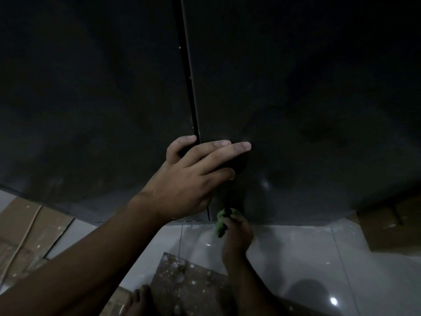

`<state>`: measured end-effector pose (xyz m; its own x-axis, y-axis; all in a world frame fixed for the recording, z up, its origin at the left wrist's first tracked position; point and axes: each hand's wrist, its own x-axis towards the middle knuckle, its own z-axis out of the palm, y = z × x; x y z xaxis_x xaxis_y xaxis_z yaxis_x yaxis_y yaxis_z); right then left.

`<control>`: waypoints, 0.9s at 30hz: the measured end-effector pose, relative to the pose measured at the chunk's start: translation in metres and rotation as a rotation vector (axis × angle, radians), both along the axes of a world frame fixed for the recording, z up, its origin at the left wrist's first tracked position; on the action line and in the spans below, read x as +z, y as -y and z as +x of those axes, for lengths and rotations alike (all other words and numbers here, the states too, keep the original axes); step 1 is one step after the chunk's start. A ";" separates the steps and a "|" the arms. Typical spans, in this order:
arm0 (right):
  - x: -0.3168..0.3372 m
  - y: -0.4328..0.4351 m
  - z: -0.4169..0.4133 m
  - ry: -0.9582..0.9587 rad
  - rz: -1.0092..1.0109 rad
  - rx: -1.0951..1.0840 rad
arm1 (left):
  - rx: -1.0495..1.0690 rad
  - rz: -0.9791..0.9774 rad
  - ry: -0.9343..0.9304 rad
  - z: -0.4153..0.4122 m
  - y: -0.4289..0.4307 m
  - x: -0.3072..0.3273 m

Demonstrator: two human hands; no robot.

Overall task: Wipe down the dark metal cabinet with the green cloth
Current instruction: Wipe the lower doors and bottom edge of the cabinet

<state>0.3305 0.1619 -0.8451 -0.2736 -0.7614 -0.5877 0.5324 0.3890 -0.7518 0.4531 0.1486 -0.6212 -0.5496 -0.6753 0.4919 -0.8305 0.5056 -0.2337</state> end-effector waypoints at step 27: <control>-0.023 0.045 -0.099 -0.080 0.098 -0.499 | 0.060 0.106 0.089 -0.023 -0.011 -0.012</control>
<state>0.2314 0.1171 -0.8681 -0.6370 -0.4684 -0.6122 0.6134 0.1731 -0.7706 0.4298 0.1593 -0.6328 -0.5452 -0.7535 0.3676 -0.8382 0.4817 -0.2557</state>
